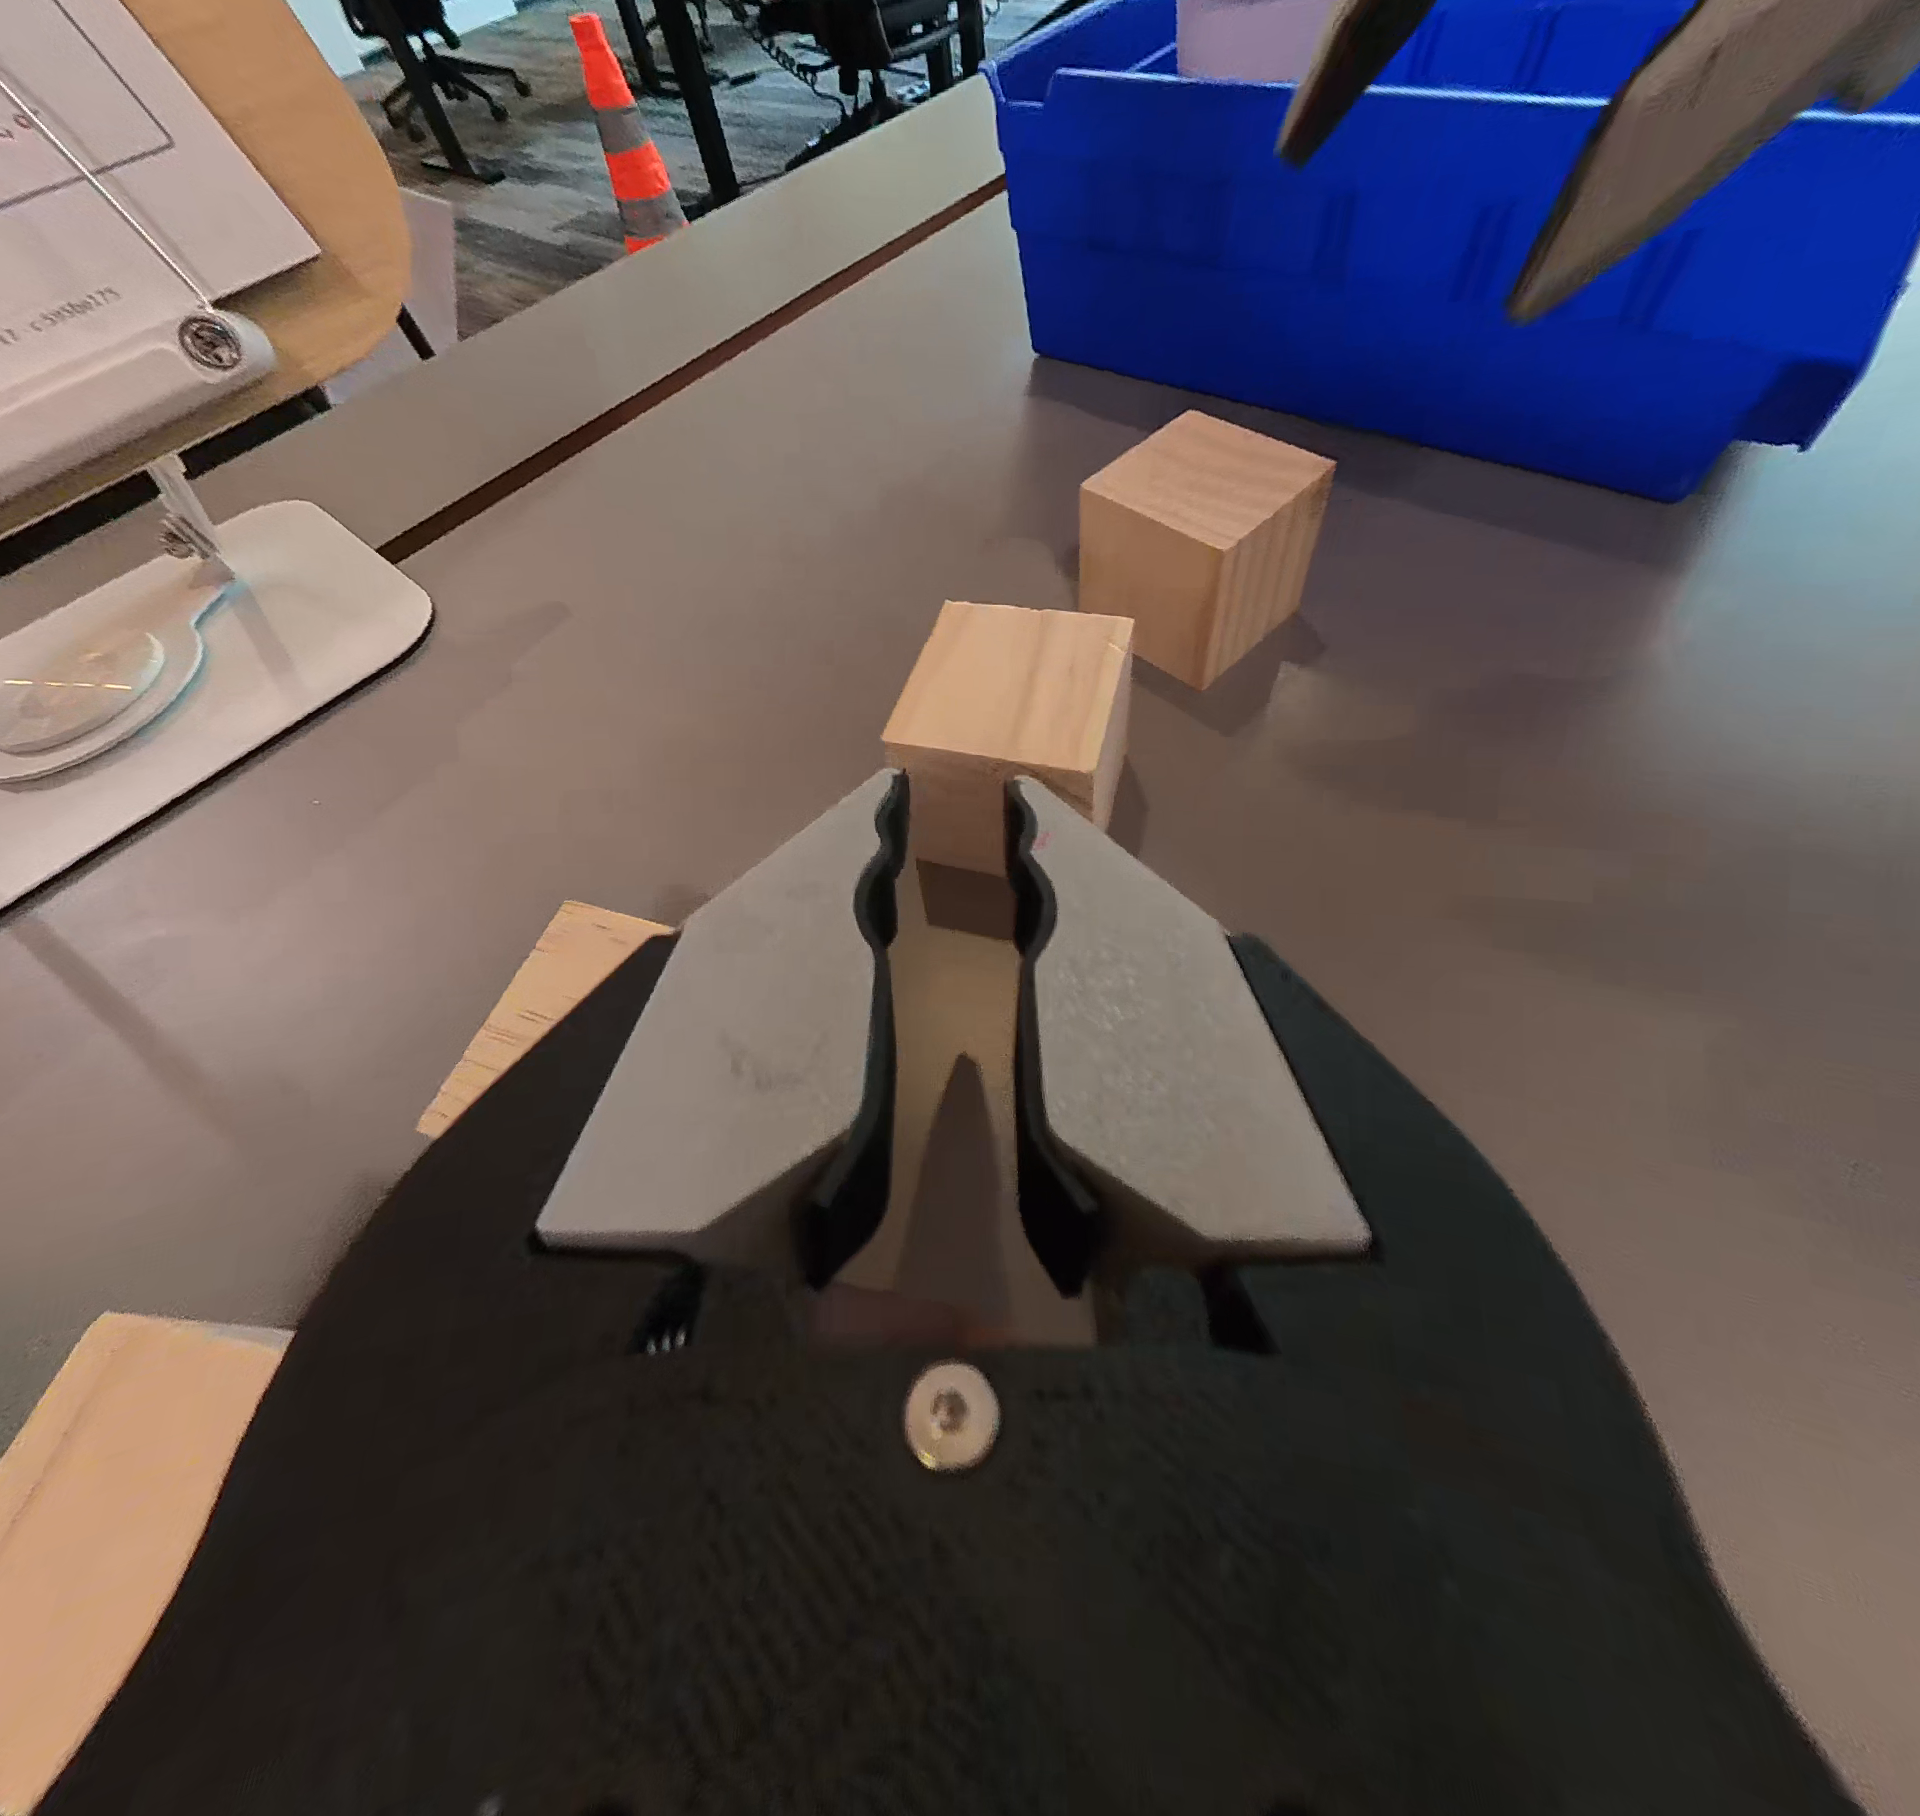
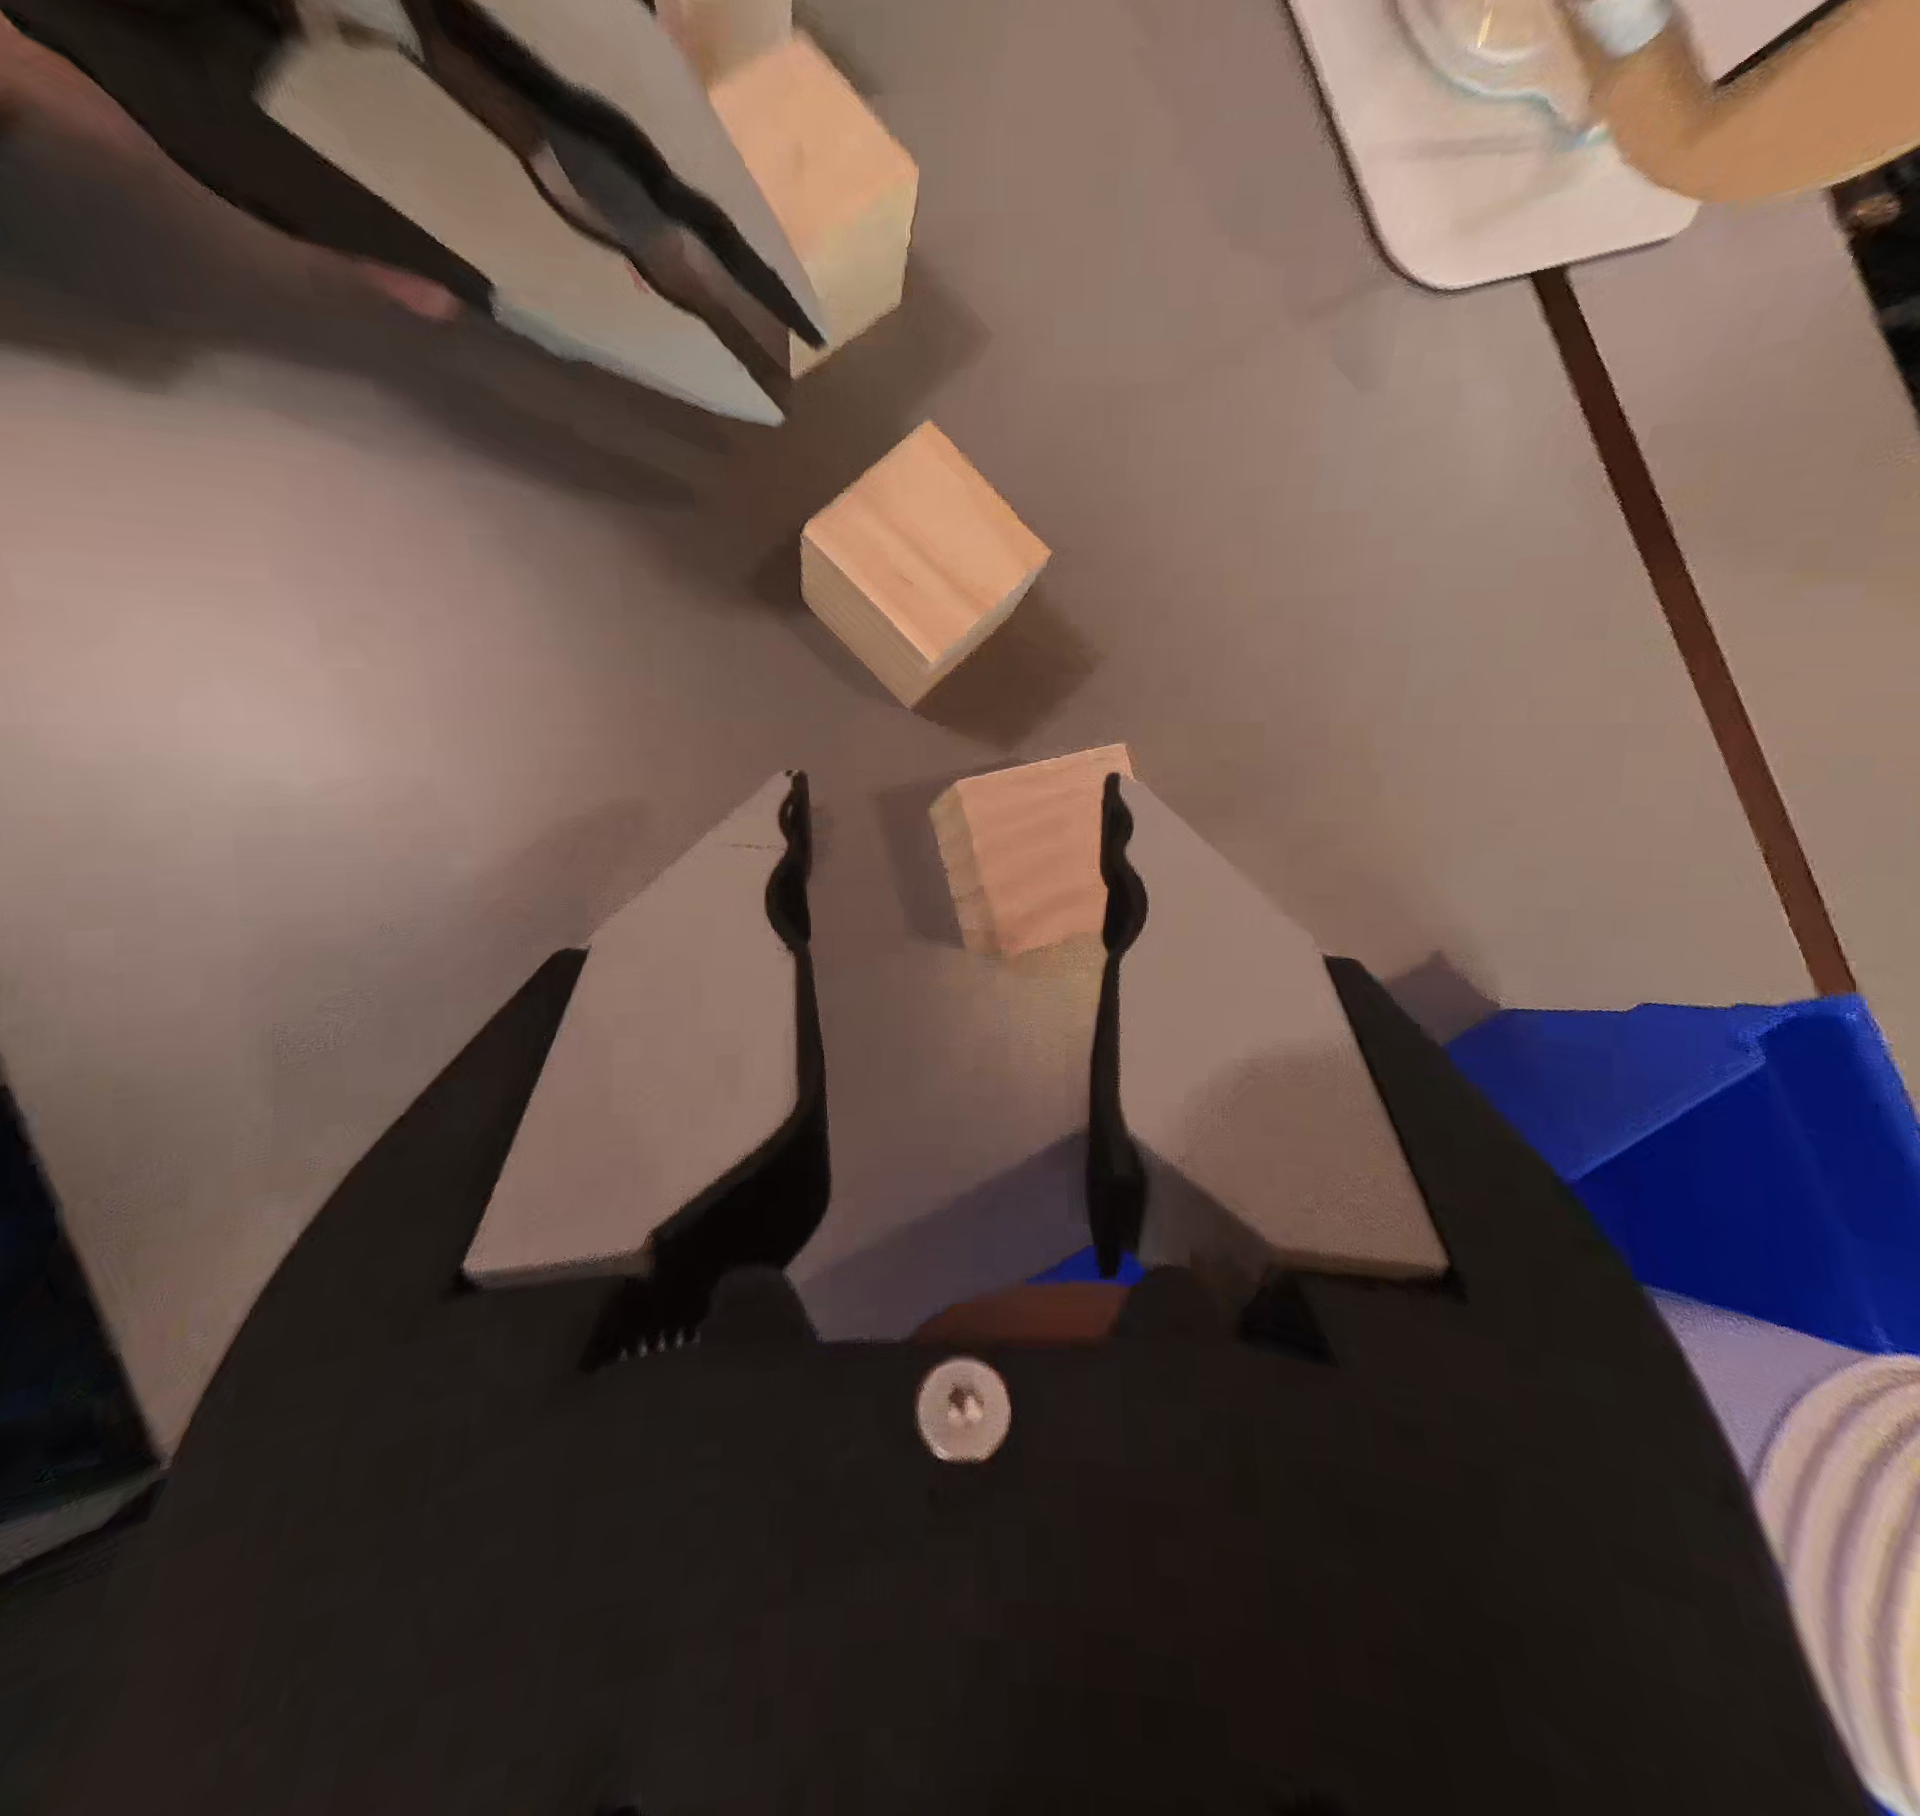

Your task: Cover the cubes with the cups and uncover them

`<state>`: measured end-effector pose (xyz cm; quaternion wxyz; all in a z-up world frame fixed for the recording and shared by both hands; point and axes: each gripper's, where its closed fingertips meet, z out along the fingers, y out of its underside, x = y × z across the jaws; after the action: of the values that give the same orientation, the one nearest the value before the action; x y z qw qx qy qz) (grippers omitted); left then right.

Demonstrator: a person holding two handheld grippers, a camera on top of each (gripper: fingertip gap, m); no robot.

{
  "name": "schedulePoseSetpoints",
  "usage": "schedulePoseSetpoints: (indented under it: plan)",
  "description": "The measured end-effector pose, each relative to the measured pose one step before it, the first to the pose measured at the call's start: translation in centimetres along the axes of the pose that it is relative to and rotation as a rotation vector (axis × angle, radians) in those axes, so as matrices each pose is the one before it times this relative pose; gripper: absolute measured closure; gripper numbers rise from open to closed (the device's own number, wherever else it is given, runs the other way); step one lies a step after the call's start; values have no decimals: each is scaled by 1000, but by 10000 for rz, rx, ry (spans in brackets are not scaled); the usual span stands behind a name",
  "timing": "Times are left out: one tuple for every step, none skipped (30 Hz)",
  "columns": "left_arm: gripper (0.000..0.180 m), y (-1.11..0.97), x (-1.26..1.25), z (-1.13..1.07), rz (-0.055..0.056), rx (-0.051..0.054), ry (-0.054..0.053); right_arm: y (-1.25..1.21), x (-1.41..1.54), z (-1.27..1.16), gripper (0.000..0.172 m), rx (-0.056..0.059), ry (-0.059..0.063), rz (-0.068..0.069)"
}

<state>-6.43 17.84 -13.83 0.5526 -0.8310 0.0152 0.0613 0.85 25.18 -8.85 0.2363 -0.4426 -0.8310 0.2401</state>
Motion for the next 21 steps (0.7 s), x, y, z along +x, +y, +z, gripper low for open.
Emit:
schedulePoseSetpoints:
  plan:
    - [163,87,117,36,7,-66,68,420,201,1135,118,-452,84,-182]
    - [162,13,176,47,2,-16,88,306,408,1100,116,-456,74,-66]
    - [162,-8,177,64,-2,-5,80,256,488,1015,114,-429,61,-63]
    - [162,46,168,69,4,-28,68,380,602,956,114,-439,90,-110]
    - [162,97,154,87,34,-64,57,533,541,965,113,-482,60,-107]
    - [161,144,113,80,65,-86,35,699,234,961,114,-561,-126,-85]
    - [161,109,112,47,80,-75,23,916,-39,957,113,-662,-265,-89]
    - [161,37,80,21,77,-38,9,1069,-22,986,114,-734,-203,-119]
    - [161,-60,82,-9,66,5,17,893,168,974,112,-630,-8,-129]
    - [161,-99,73,-24,40,32,28,477,79,858,110,-378,-5,-123]
    - [161,-107,18,-45,-2,36,12,88,1,649,109,-154,-26,-31]
    - [161,-110,2,-49,-23,34,12,-221,38,262,110,36,26,18]
    - [161,-64,-1,-53,-16,24,11,-338,-174,-14,110,140,-77,-4]
    - [161,-54,-24,-57,1,25,-6,-311,-378,-180,110,152,-170,-14]
    - [161,-49,-54,-50,-2,29,-22,-247,-124,-442,110,135,-5,-5]
    - [161,-13,-36,-36,-13,11,-10,-291,279,-816,110,233,231,55]
    - [161,-7,-33,-24,-15,2,-1,-334,352,-1168,110,348,182,188]
    - [161,-2,-50,-18,-11,12,-20,-323,238,-1433,110,422,19,320]
    - [161,19,-55,10,4,1,-25,-271,342,-1621,110,463,16,378]
    - [161,62,-55,18,10,-23,-31,-98,653,-1734,110,423,165,408]
    - [161,66,-41,23,9,-29,-21,144,1050,-1764,110,331,361,421]
